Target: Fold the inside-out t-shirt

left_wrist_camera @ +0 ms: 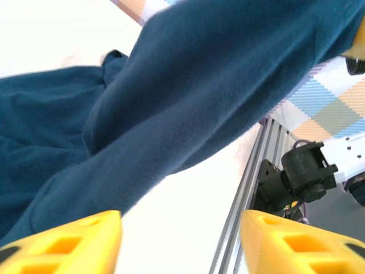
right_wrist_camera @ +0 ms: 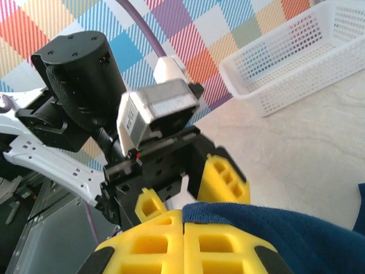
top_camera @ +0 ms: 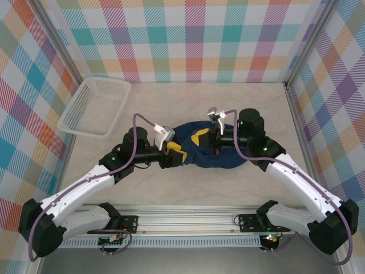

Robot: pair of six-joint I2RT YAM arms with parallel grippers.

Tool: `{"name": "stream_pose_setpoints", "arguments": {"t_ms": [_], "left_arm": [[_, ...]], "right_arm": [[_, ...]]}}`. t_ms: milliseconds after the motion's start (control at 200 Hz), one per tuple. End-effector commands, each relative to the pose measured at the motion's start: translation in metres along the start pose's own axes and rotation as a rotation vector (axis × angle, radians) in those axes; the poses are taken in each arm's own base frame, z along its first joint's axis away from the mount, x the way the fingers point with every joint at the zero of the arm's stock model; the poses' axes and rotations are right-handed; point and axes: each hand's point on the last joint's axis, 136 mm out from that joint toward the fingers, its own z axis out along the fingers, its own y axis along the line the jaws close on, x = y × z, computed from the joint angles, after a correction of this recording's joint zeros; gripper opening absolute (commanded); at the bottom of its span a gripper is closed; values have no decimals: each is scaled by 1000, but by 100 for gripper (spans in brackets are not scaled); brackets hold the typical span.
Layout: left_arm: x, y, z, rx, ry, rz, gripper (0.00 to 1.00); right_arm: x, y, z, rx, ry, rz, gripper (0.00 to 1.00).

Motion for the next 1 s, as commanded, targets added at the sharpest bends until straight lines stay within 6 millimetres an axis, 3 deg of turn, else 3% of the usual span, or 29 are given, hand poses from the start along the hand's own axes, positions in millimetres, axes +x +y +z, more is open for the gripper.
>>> {"name": "stream_pose_setpoints", "arguments": {"t_ms": [0,145,340,420,450,555,610,640,690,780,905,995], "left_arm": [[-16,2,-12,-61,-32,72,64],[-32,1,-12,-83,-37,144,72],[-38,-17,11,17,3,226,71],[-36,-24,21,70,39,231,61],[-36,-24,24,81,49,227,53],[-34,-21,30,83,65,210,11],[-34,-20,28,75,59,209,0],[-34,-20,25,74,48,210,0],[-35,-19,20,70,21,208,0],[-38,-21,14,77,-18,204,0],[-34,-21,14,88,-13,197,0],[-32,-22,15,97,-6,199,0]], "right_arm": [[8,11,-2,-37,68,-12,0],[12,12,-2,-42,101,-1,0],[10,19,1,-94,112,31,0],[9,19,1,-96,104,38,0],[8,19,1,-97,101,42,0],[8,16,1,-80,89,58,0],[12,5,-6,13,86,60,17],[14,-6,-12,95,79,63,28],[21,-23,-27,228,57,69,35],[44,-49,-45,405,57,102,36],[74,-62,-39,411,81,231,36],[79,-79,-38,461,29,303,38]]}}
